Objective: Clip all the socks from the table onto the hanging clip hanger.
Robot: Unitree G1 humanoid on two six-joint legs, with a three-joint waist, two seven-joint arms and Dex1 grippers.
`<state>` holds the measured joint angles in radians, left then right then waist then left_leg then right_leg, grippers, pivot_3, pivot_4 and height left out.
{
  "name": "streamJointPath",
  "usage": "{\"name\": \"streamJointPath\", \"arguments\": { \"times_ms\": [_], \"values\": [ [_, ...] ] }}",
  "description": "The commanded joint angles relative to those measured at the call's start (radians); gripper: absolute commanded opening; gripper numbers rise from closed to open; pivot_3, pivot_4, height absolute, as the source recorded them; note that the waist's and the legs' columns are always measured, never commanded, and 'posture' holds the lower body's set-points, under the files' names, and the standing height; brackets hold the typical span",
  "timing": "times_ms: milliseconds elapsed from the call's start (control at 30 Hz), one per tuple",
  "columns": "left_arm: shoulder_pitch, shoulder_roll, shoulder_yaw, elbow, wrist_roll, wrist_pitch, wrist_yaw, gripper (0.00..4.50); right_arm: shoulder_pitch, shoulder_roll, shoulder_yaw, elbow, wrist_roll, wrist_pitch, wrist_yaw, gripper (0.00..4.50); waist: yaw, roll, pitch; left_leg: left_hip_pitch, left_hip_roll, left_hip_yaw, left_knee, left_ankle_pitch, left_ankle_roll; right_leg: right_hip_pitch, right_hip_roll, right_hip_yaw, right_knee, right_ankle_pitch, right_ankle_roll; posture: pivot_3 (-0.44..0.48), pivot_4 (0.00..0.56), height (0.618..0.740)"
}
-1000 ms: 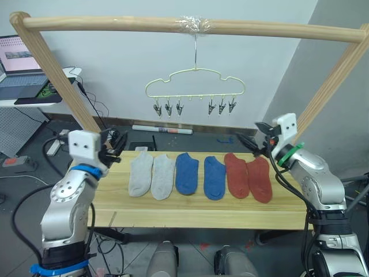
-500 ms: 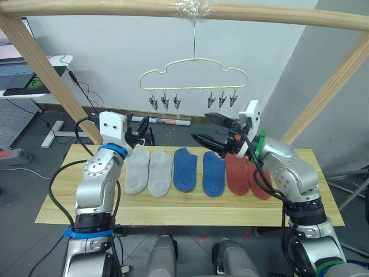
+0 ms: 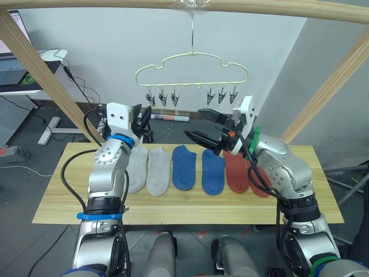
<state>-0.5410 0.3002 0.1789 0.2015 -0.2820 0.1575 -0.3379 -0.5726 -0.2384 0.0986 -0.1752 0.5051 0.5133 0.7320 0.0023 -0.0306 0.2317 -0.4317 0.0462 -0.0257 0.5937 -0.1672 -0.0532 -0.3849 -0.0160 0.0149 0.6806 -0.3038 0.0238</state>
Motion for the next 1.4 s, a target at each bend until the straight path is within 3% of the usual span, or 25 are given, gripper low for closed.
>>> {"name": "streamJointPath", "arguments": {
  "times_ms": [33,1400],
  "values": [
    [-0.043,-0.007,-0.003,0.03,0.012,-0.052,-0.005,1.57,-0.037,0.007,-0.009,-0.042,0.03,0.001,0.007,4.5,-0.003,0.0,0.001,-0.001,0.0,0.0,0.0,0.0,0.0,-0.001,0.0,0.0,0.0,0.0,0.0,0.011,0.244,0.74],
    [-0.197,-0.016,0.008,0.27,0.035,-0.205,-0.022,1.57,-0.069,0.005,-0.027,-0.092,0.082,0.061,-0.034,4.5,-0.008,0.0,0.002,-0.001,0.0,0.0,0.0,0.0,0.0,-0.002,0.0,-0.001,0.0,0.001,0.001,-0.013,0.227,0.74]
  ]
}}
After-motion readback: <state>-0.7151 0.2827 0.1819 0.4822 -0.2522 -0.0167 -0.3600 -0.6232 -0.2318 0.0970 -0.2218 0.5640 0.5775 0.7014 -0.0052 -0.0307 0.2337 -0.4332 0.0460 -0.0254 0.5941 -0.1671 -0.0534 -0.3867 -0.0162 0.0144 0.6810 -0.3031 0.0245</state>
